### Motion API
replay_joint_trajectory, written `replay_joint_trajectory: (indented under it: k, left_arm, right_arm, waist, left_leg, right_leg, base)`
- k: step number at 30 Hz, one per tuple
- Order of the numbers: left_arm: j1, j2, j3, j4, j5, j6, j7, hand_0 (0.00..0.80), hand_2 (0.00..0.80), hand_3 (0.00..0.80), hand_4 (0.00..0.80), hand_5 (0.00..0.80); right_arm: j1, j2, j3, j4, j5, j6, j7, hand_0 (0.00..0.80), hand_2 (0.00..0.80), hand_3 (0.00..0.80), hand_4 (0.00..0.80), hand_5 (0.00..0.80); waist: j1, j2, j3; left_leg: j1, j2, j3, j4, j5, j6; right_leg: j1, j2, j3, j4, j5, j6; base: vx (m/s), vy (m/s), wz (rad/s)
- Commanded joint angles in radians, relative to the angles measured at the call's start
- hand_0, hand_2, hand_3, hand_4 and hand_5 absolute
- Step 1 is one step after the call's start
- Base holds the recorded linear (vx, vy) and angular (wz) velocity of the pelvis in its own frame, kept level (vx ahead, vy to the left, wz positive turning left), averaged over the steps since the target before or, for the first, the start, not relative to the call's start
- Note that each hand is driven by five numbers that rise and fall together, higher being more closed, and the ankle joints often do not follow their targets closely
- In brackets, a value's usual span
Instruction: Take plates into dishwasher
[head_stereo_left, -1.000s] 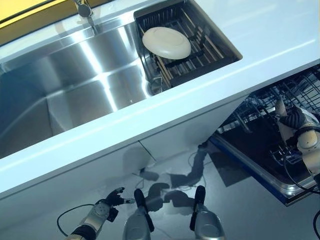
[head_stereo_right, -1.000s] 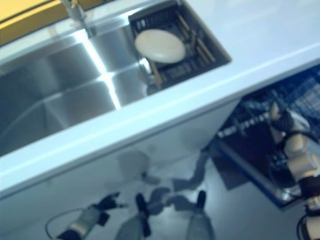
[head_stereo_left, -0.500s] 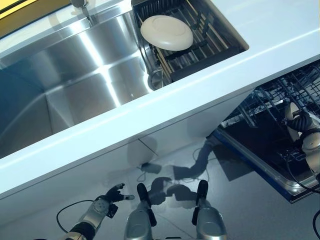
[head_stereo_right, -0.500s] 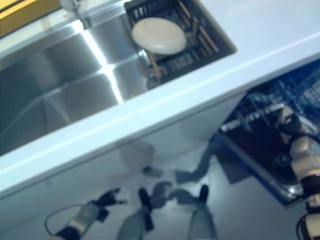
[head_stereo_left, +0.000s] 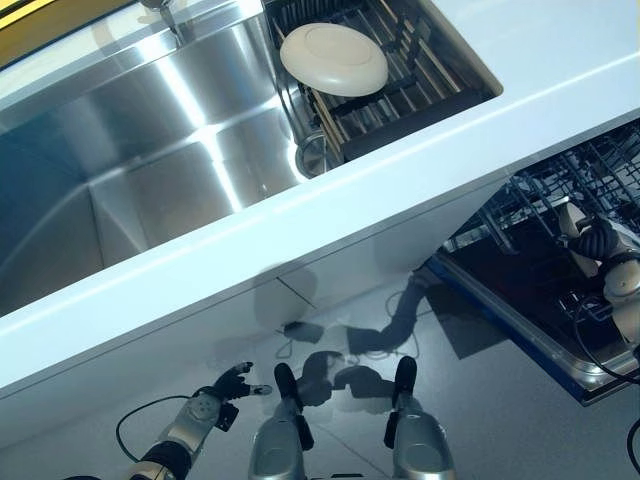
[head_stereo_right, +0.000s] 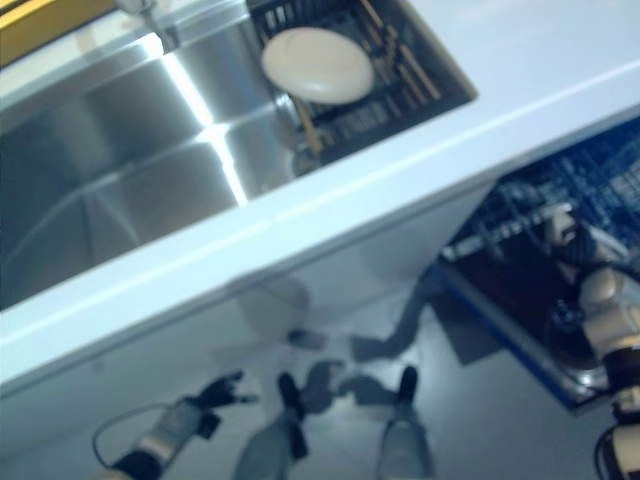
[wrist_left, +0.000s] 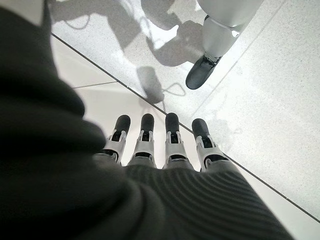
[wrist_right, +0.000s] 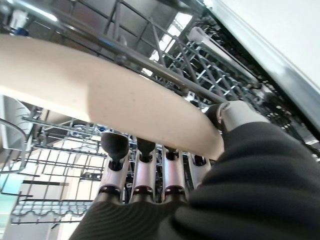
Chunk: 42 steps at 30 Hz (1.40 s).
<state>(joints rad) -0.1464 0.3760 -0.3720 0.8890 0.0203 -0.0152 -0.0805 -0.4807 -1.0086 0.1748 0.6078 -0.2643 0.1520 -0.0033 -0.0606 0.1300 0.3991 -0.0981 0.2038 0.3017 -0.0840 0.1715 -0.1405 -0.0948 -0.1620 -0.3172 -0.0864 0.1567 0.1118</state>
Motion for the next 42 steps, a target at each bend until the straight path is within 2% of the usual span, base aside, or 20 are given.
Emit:
replay_joint_trajectory:
  k: [1, 8, 15, 21, 28, 42]
  left_arm:
    - [-0.024, 0.072, -0.038, -0.028, -0.017, -0.008, 0.000, 0.000, 0.000, 0.000, 0.000, 0.000]
    - [-0.013, 0.075, -0.031, -0.022, -0.020, -0.013, 0.002, 0.000, 0.000, 0.000, 0.000, 0.000]
    - [-0.007, 0.074, -0.030, -0.022, -0.025, -0.011, 0.004, 0.000, 0.000, 0.000, 0.000, 0.000]
    - [0.005, 0.075, -0.024, -0.030, -0.020, -0.007, 0.007, 0.000, 0.000, 0.000, 0.000, 0.000]
    - [0.015, 0.079, -0.010, -0.031, -0.019, -0.004, 0.006, 0.000, 0.000, 0.000, 0.000, 0.000]
    - [0.029, 0.068, 0.006, -0.021, -0.001, 0.001, 0.010, 0.000, 0.000, 0.000, 0.000, 0.000]
  right_arm:
    - [-0.076, -0.032, 0.058, -0.069, -0.030, -0.054, -0.011, 0.800, 0.800, 0.800, 0.800, 0.800]
    - [-0.080, -0.059, 0.065, -0.091, -0.113, -0.075, -0.045, 0.800, 0.800, 0.800, 0.800, 0.800]
    - [-0.085, -0.068, 0.052, -0.135, -0.091, -0.083, -0.093, 0.800, 0.800, 0.800, 0.800, 0.800]
    - [-0.064, -0.085, 0.004, -0.214, -0.095, -0.088, -0.100, 0.800, 0.800, 0.800, 0.800, 0.800]
    - [-0.013, -0.127, -0.034, -0.229, -0.136, -0.075, -0.091, 0.800, 0.800, 0.800, 0.800, 0.800]
    - [0.076, -0.150, -0.133, -0.304, -0.053, -0.093, -0.094, 0.800, 0.800, 0.800, 0.800, 0.800]
  waist:
    - [0.024, -0.100, 0.011]
    - [0.029, -0.113, 0.012]
    - [0.030, -0.120, 0.012]
    - [0.028, -0.133, 0.007]
    - [0.023, -0.150, 0.001]
    - [0.013, -0.178, -0.024]
  left_leg:
    - [-0.018, -0.023, 0.045, -0.003, -0.035, -0.022]
    - [-0.015, -0.017, 0.051, -0.003, -0.033, -0.021]
    - [-0.012, -0.015, 0.049, -0.003, -0.036, -0.019]
    - [-0.004, -0.013, 0.048, -0.003, -0.040, -0.015]
    - [0.006, -0.006, 0.052, -0.003, -0.043, -0.013]
    - [0.031, -0.002, 0.059, -0.003, -0.053, -0.011]
  right_leg:
    - [-0.027, 0.021, -0.028, 0.030, -0.063, 0.005]
    - [-0.022, 0.026, -0.033, 0.028, -0.062, 0.007]
    - [-0.019, 0.031, -0.032, 0.029, -0.064, 0.007]
    - [-0.010, 0.037, -0.030, 0.032, -0.069, 0.007]
    - [0.000, 0.044, -0.027, 0.027, -0.069, 0.008]
    - [0.028, 0.054, -0.017, 0.018, -0.074, 0.008]
  base:
    - [0.000, 0.000, 0.00]
    - [0.000, 0.000, 0.00]
    - [0.000, 0.000, 0.00]
    - [0.012, -0.001, 0.00]
    - [0.000, 0.000, 0.00]
    - [0.000, 0.000, 0.00]
